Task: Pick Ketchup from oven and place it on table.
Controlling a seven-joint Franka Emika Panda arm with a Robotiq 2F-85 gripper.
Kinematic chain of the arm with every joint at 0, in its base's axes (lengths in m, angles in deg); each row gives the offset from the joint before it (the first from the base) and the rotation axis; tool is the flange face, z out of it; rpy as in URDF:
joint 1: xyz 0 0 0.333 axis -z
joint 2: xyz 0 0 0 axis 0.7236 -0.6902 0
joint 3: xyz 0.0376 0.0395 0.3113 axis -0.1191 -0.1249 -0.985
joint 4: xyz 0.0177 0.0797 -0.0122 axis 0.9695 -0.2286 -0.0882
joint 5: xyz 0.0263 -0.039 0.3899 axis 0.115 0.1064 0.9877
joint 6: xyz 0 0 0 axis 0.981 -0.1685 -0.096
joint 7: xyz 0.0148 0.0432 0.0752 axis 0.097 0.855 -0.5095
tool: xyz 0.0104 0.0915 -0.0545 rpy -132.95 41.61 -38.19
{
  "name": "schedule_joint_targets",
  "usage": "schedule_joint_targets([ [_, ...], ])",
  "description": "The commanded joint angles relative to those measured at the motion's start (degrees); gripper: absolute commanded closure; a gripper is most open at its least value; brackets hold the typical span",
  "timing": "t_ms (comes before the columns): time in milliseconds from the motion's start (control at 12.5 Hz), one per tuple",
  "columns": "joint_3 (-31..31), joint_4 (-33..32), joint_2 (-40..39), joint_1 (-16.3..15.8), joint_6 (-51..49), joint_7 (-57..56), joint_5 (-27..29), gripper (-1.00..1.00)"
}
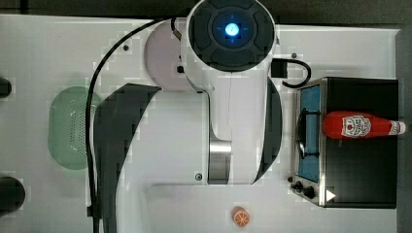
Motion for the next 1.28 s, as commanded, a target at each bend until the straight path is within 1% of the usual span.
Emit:
schedule_joint_targets([
  [80,2.8,-5.5,16.1,1.6,-8.8,3.2,-0.4,-0.58],
  [240,3.0,-5.5,16.1,1.6,-8.7,3.2,-0.4,-0.99],
  [400,4.1,-5.5,16.0,2.0,-8.3,3.2,-0.5,-1.0],
  [560,6.8,-5.5,15.4,3.1,-6.8,3.2,-0.5,-1.0],
  [880,15.5,-5.4,11.9,5.2,-1.2,3.2,-0.5,-1.0],
  [1280,25.5,-5.1,4.7,5.9,9.4,3.1,-0.5,-1.0],
])
